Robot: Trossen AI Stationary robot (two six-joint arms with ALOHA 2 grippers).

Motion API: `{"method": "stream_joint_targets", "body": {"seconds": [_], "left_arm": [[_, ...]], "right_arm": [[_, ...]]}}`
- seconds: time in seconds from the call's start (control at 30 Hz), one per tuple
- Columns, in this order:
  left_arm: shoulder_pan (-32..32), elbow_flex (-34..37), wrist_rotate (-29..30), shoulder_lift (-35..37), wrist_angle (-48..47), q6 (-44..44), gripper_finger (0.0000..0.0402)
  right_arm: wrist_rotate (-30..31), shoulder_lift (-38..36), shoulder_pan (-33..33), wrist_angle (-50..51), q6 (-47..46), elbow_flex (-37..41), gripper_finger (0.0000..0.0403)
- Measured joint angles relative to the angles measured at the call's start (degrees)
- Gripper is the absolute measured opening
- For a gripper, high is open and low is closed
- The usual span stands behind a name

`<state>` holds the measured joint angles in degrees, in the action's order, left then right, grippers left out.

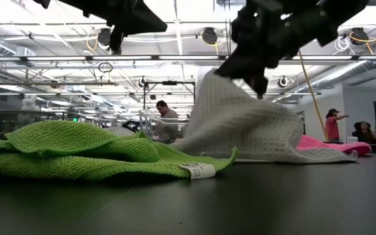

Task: Fold microfiber towels
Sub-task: Adjust the right gray microfiber cloth

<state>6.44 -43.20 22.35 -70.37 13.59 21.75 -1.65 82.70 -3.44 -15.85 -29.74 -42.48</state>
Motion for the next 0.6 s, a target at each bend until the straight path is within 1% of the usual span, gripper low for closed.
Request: {"method": "stream_joint_targets", "body": {"seconds": [0.07, 0.17, 0.27, 0.43, 0.53, 0.6], "left_arm": [[0.00, 0.01, 0.00, -0.05, -0.07, -0.05, 0.0005], [-0.09, 0.00, 0.07, 0.00, -0.04, -0.02, 0.0003], [-0.20, 0.00, 0.09, -0.02, -0.20, 0.00, 0.0012], [-0.20, 0.00, 0.15, -0.02, -0.33, -0.05, 0.0027], [-0.20, 0.00, 0.17, -0.02, -0.33, 0.00, 0.0025], [-0.20, 0.00, 0.15, -0.02, -0.42, -0.02, 0.0020]], "right_arm": [[-0.24, 2.79, -0.02, -2.97, 0.01, -0.08, 0.0000], [-2.21, 6.16, 0.00, -6.15, 0.19, -0.09, 0.0001], [-3.09, 7.21, 0.07, -5.99, -0.12, -0.09, 0.0014], [-3.10, 5.92, 0.38, -3.97, 0.27, -0.07, 0.0060], [-3.14, 3.66, 1.17, -3.62, 0.78, -0.31, 0.0089], [-3.04, 0.85, 1.71, -1.52, 2.86, -0.29, 0.0104]]}}
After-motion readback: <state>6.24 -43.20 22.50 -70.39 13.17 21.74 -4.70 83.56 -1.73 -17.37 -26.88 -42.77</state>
